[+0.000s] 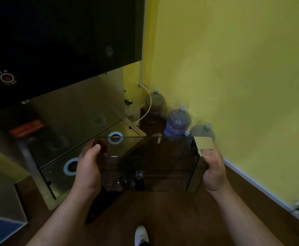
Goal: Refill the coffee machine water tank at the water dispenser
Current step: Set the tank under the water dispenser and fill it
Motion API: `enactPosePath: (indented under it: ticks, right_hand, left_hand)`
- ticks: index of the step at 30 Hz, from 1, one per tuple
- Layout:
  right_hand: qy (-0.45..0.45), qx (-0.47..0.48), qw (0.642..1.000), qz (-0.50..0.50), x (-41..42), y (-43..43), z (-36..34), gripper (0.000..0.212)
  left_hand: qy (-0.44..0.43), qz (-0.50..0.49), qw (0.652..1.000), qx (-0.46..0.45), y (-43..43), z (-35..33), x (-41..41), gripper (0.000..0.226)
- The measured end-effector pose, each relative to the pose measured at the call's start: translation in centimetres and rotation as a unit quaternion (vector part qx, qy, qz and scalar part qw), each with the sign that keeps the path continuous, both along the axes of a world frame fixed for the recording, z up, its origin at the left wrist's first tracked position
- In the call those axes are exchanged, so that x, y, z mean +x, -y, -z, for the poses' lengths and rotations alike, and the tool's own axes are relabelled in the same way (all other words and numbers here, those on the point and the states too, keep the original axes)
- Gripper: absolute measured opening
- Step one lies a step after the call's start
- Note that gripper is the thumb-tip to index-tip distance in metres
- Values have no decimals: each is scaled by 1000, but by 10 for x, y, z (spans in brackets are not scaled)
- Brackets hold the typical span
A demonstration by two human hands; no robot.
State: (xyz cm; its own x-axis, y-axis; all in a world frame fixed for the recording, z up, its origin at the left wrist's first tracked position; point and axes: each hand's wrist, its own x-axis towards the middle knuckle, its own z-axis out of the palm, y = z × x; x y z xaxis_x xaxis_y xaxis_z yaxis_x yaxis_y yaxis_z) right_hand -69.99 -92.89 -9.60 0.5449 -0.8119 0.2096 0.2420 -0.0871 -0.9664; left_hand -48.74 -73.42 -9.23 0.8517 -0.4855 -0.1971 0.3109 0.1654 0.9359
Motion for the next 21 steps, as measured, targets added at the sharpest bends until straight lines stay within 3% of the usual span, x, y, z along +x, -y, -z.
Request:
enactPosePath:
  ticks: [4,8,13,18,21]
  right_hand:
    - [9,11,998,-53,34,42,-5,43]
    - [-24,11,999,-47,65,75,-5,77]
    - [-34,0,995,-91,99,110,0,84]
    - [-22,-13,988,-151,138,140,2,75]
    - [-23,-35,988,-148,161,157,6,55]
  left_hand:
    - [-59,-42,997,-15,34,7,24,24]
    - [6,-68,998,8,56,6,46,34]
    - [13,-90,996,13,69,3,62,27]
    - [5,-139,990,19,80,7,76,27]
    - [-1,-167,986,17,90,9,80,24]
